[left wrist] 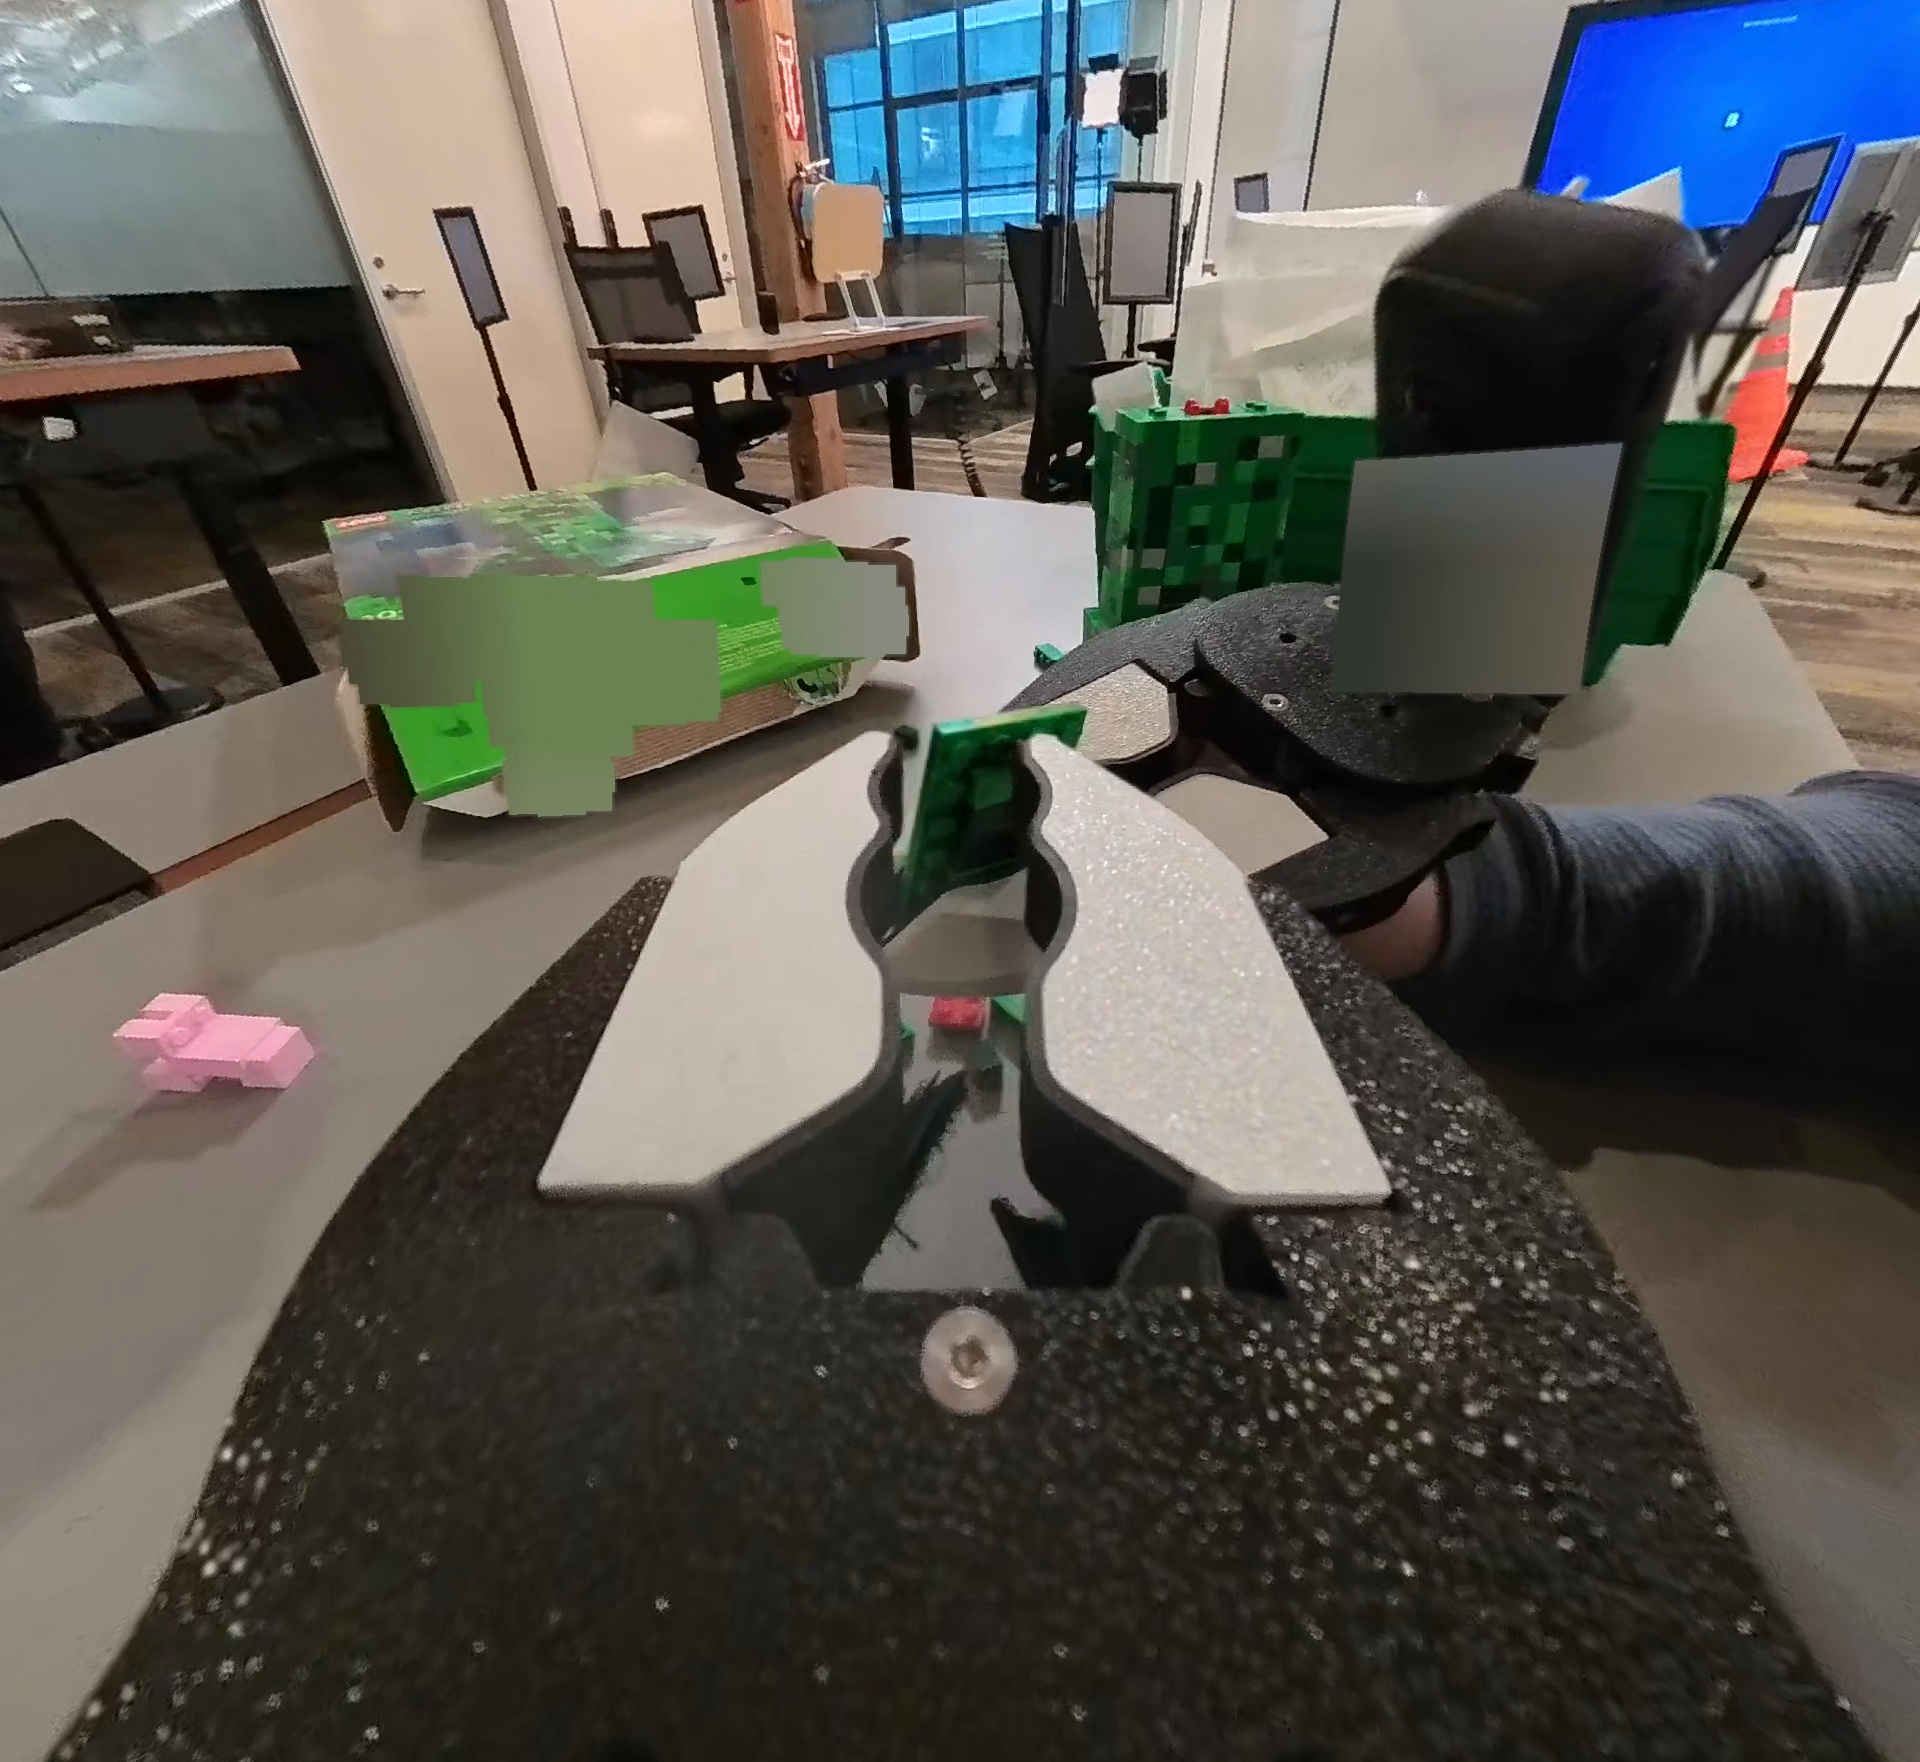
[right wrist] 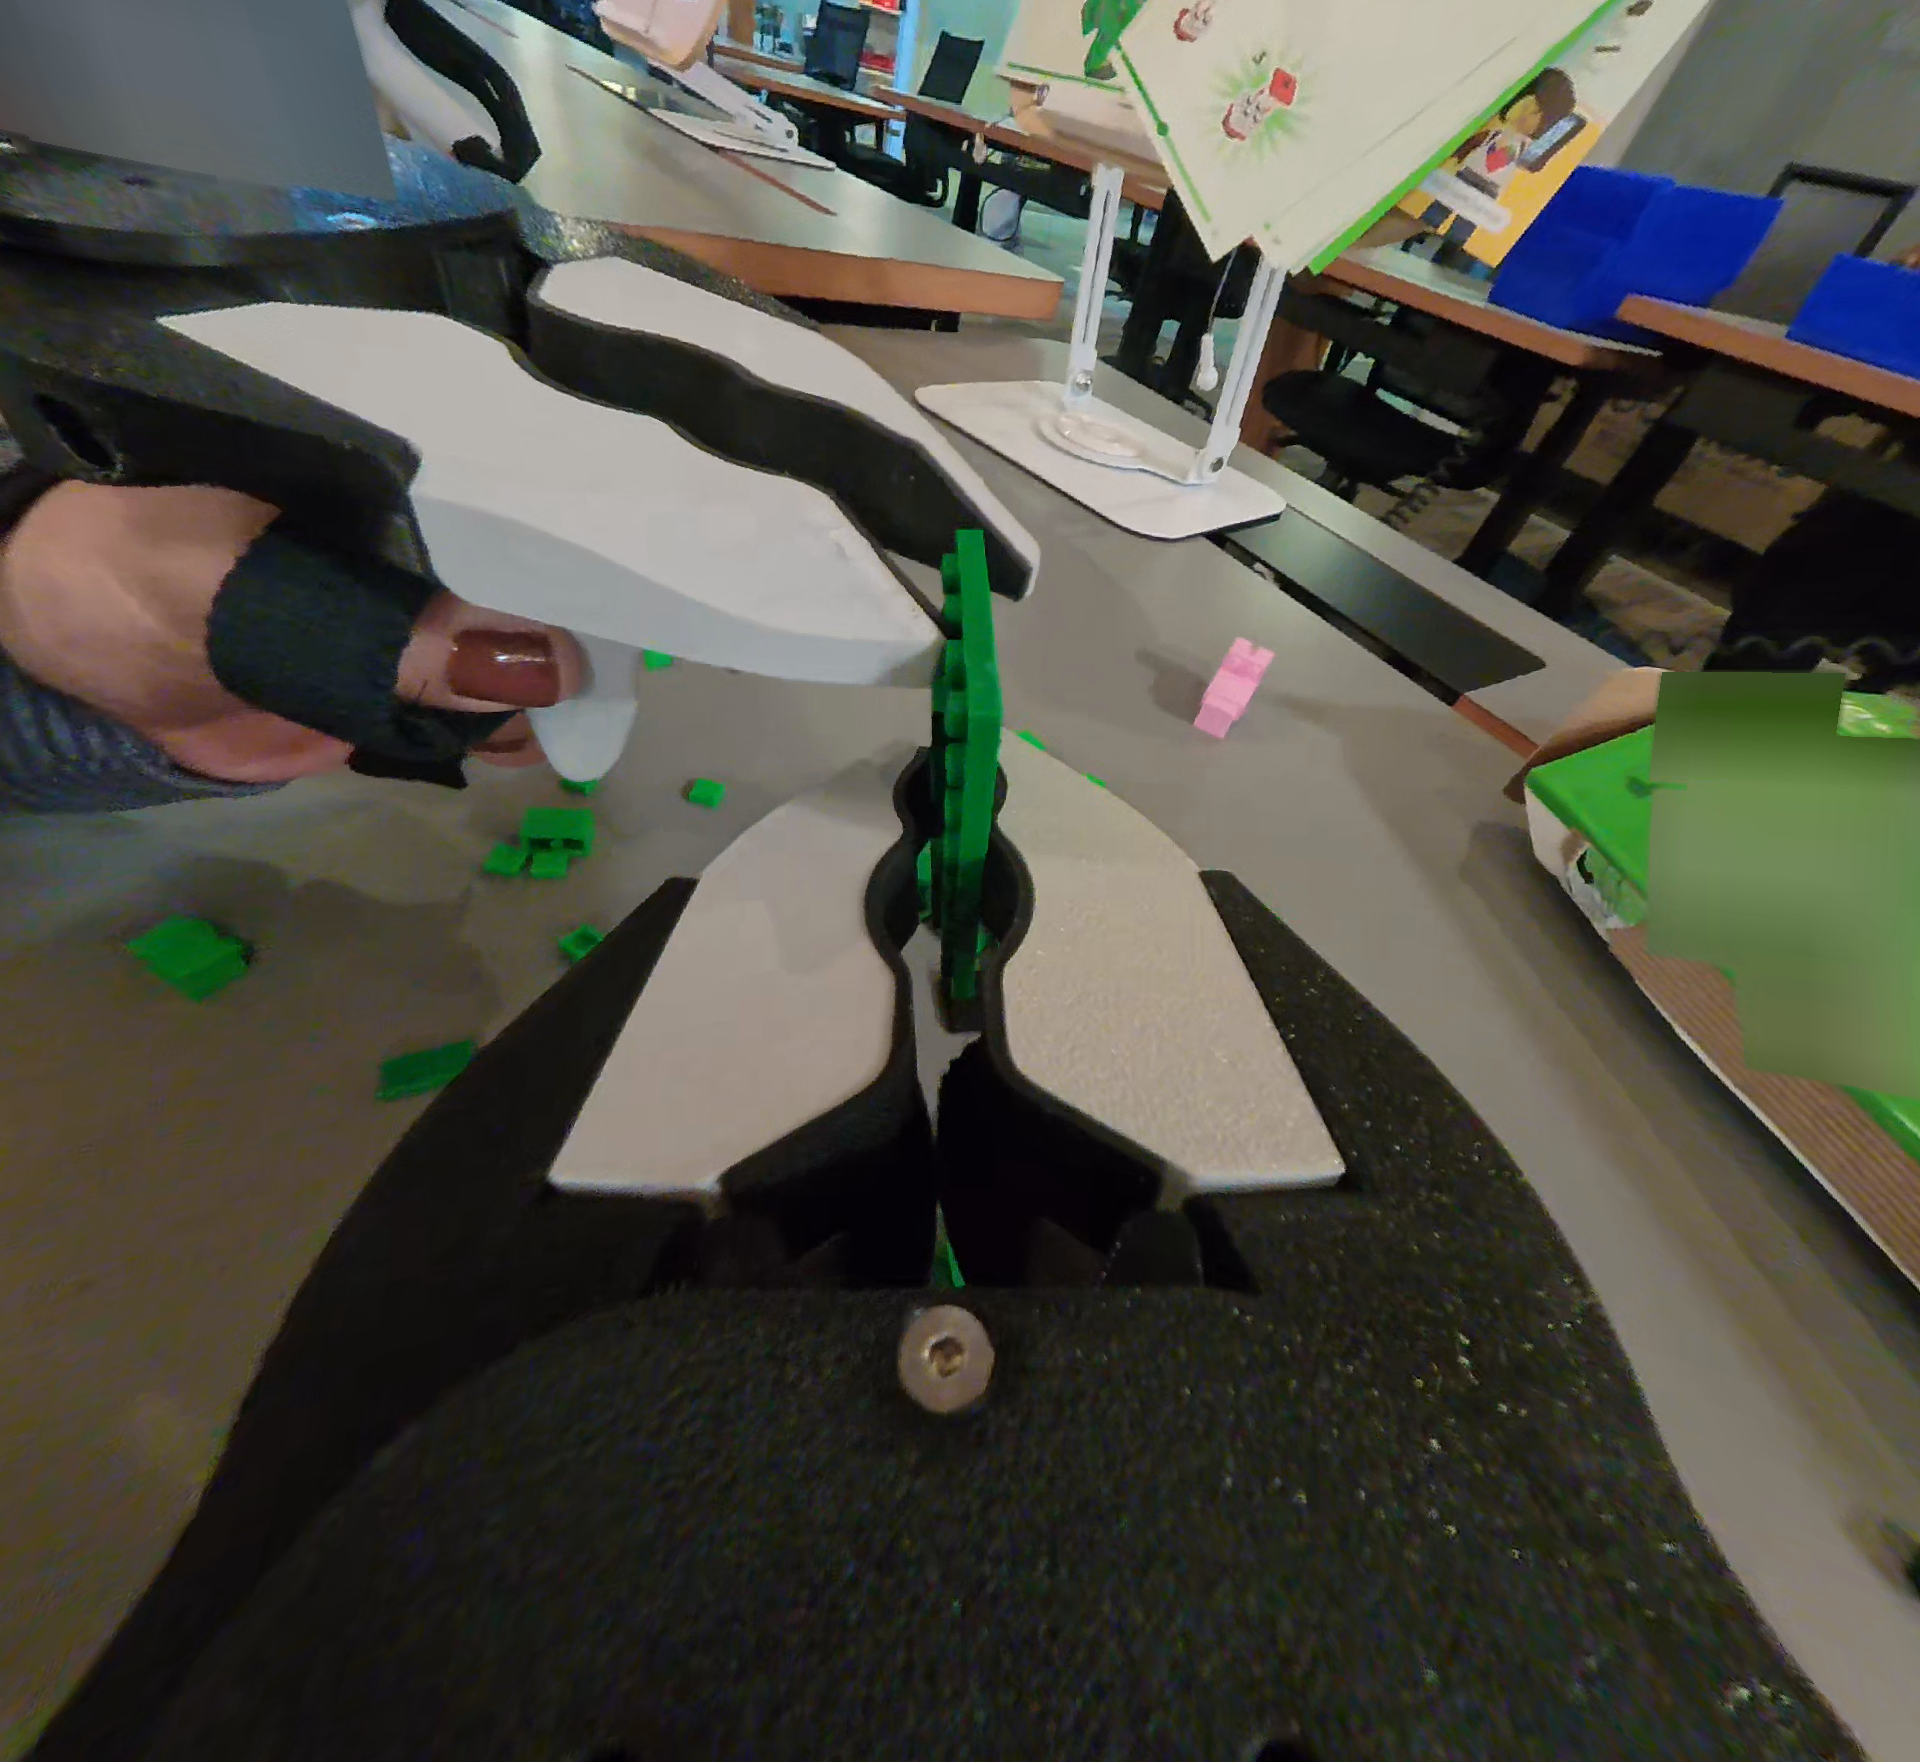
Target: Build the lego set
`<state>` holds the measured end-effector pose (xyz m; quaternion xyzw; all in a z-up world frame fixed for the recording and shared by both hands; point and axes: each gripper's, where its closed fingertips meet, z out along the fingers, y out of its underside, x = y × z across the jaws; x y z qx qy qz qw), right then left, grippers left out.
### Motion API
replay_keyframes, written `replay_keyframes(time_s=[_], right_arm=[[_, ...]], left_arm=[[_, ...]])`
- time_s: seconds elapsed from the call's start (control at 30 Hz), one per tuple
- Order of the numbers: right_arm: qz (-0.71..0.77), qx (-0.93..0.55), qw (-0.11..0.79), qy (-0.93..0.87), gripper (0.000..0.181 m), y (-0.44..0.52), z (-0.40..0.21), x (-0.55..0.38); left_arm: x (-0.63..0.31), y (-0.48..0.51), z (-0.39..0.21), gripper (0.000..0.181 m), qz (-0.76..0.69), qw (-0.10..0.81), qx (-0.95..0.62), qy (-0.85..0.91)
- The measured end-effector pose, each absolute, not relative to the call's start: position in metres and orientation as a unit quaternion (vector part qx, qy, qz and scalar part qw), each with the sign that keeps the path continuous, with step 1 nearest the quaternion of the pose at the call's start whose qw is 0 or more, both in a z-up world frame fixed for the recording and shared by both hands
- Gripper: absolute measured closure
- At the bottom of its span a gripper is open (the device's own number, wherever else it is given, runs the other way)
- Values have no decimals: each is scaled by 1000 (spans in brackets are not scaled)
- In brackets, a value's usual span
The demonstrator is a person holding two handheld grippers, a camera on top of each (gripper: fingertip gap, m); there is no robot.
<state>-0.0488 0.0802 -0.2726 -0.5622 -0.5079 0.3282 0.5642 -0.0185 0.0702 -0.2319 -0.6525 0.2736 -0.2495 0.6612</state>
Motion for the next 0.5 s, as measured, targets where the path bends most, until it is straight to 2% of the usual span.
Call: replay_keyframes(time_s=[0.13, 0.3, 0.5], right_arm=[[333, -555, 570, -506, 176, 78, -269, -49], [333, -546, 582, -502, 176, 77, -264, -49], [339, -540, 587, -498, 176, 75, -261, -49]], left_arm=[[-16, 72, -235, 148, -270, 650, -660, 263], [-13, 66, -229, 162, -253, 675, -634, 281], [-14, 64, -225, 161, -257, 686, -620, 280]])
